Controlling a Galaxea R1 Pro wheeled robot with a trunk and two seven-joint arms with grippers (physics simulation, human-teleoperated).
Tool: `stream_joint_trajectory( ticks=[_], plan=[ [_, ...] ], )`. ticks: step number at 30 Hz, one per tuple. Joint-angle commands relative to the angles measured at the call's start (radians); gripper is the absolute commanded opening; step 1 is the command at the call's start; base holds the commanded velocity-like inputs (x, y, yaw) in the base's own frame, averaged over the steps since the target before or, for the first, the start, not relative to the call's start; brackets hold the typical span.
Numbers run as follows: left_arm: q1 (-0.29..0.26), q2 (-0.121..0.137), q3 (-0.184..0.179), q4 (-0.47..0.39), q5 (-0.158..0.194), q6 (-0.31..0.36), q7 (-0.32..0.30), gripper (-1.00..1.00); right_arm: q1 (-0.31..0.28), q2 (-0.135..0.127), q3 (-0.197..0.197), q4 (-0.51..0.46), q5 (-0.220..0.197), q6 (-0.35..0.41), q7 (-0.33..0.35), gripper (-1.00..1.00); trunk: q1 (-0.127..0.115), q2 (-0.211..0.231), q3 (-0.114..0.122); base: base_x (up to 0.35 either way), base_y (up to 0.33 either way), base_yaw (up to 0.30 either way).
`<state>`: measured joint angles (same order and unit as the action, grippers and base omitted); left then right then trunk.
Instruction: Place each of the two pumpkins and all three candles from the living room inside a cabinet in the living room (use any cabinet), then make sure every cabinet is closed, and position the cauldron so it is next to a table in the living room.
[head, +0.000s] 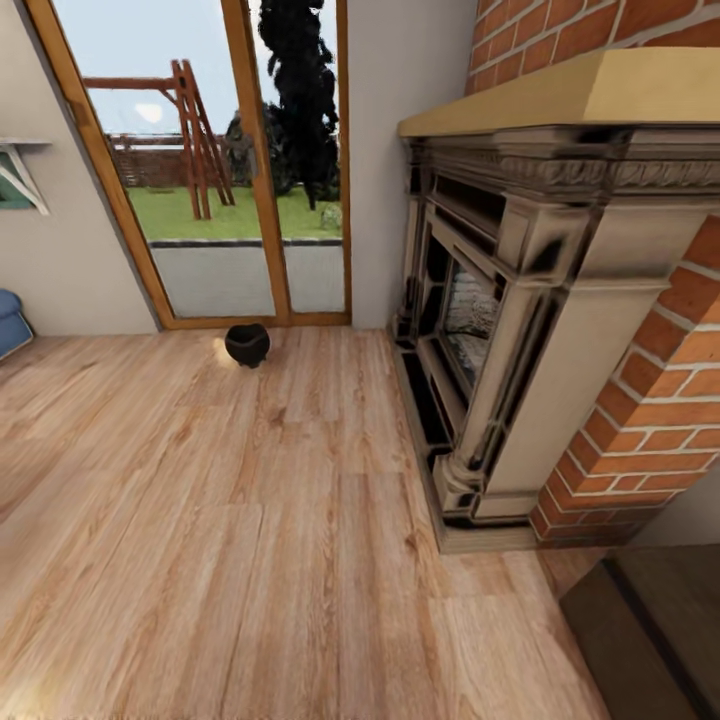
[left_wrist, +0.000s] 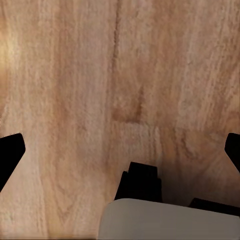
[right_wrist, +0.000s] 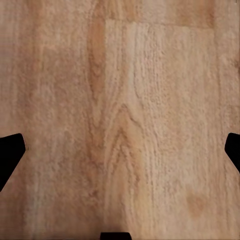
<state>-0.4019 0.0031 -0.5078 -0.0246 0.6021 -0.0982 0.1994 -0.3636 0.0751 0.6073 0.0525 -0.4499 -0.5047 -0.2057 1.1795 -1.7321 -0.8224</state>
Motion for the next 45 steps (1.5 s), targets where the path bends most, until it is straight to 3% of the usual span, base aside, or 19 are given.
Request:
stream_joint_trajectory(
  ticks=[1, 27, 45],
  plan=[
    [0.0, 0.0, 0.0, 0.0, 0.0, 0.0, 0.0, 1.0, 0.0, 0.0, 0.0, 0.0, 0.0, 0.0, 0.0, 1.0, 0.0, 0.0, -0.001, 0.0, 0.0, 0.19],
    [0.0, 0.001, 0.001, 0.0, 0.001, 0.0, 0.0, 1.0, 0.0, 0.0, 0.001, 0.0, 0.0, 0.0, 0.0, 1.0, 0.0, 0.0, -0.034, 0.056, 0.0, 0.19],
    [0.0, 0.004, 0.0, 0.001, 0.001, 0.001, 0.0, 1.0, 0.0, 0.0, 0.002, 0.0, 0.0, 0.0, -0.001, 1.0, 0.0, 0.0, -0.057, 0.176, 0.0, 0.19]
  ],
)
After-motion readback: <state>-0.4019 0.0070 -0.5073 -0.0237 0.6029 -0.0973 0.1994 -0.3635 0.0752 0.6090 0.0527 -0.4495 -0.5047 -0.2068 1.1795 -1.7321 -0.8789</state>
